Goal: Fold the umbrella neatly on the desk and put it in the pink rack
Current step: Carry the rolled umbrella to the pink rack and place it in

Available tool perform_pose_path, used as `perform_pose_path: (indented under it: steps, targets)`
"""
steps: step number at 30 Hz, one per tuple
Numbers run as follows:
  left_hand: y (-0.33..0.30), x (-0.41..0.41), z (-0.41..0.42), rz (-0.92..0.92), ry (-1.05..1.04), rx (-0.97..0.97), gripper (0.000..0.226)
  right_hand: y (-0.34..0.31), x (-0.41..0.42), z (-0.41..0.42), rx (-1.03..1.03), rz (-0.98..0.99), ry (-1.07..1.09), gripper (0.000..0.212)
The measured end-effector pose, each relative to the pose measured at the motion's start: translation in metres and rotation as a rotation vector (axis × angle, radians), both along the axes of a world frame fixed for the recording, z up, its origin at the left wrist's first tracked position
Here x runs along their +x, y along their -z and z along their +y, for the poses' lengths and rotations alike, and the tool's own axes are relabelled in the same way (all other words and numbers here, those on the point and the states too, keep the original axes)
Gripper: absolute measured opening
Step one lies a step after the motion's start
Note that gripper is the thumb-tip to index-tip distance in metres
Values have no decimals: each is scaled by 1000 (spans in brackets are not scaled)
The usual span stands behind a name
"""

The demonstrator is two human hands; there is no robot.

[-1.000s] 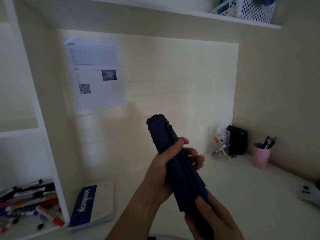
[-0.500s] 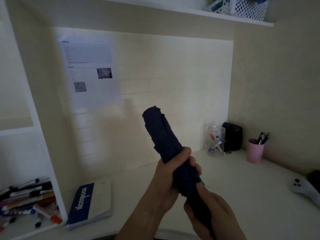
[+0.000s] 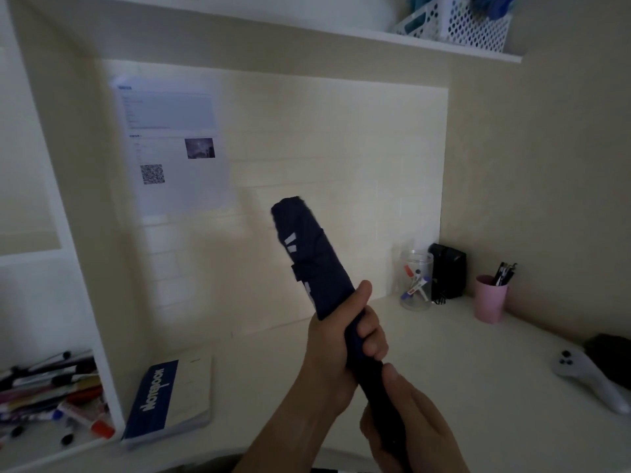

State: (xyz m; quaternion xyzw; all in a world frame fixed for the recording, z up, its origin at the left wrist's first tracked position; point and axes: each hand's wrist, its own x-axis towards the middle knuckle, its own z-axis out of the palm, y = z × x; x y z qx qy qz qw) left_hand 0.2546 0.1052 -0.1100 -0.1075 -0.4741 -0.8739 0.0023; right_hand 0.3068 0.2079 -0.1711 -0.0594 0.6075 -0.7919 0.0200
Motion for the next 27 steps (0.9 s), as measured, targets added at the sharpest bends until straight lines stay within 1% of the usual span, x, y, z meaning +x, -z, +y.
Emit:
perform_pose_path:
  steps: [2, 3, 4, 5, 7, 8, 9, 10, 11, 13, 15, 18, 20, 21, 22, 24, 25, 26, 27]
  targets:
    - [2, 0, 7, -15, -94, -81, 39, 8, 1, 3, 165, 83, 88, 23]
    - [5, -1, 9, 27, -162, -183, 40, 10, 0, 8, 241, 122, 133, 18]
    - [10, -3, 11, 109, -254, -332, 42, 10, -1, 17, 288, 147, 186, 20]
    - [17, -7, 11, 231, -387, -548, 41, 5, 1, 29, 287, 161, 232, 27]
    - [31, -15, 11, 586, -686, -1063, 32, -12, 12, 56, 216, 167, 308, 50]
    - [34, -15, 14, 756, -764, -1277, 28, -22, 20, 69, 187, 170, 358, 61]
    - [37, -13, 22, 883, -785, -1444, 29, -28, 27, 83, 175, 175, 418, 69]
    - [41, -9, 33, 988, -779, -1561, 35, -31, 34, 97, 154, 171, 480, 73]
    - [45, -3, 47, 1064, -761, -1619, 40, -30, 39, 110, 102, 156, 532, 73]
    - [52, 7, 78, 1150, -695, -1603, 46, -20, 51, 136, -56, 114, 620, 63]
    - [61, 14, 107, 1192, -602, -1547, 49, -5, 65, 160, -190, 89, 693, 55]
    - [65, 26, 137, 1186, -354, -1436, 57, 14, 92, 197, -307, 120, 769, 41]
    - [62, 29, 144, 1148, -170, -1412, 62, 23, 106, 219, -373, 144, 747, 37]
    - [62, 30, 154, 1150, -66, -1394, 61, 29, 117, 234, -380, 156, 731, 39]
    - [63, 32, 165, 1184, 8, -1387, 58, 32, 129, 247, -366, 159, 707, 45]
    - [72, 38, 193, 1298, 37, -1383, 53, 39, 153, 275, -289, 145, 714, 70]
    - [77, 42, 209, 1362, 5, -1376, 52, 43, 165, 292, -193, 136, 757, 82]
    - [83, 47, 225, 1417, -35, -1369, 51, 47, 179, 309, -39, 134, 829, 86]
    - [88, 53, 241, 1463, -68, -1363, 51, 50, 193, 326, 162, 125, 919, 85]
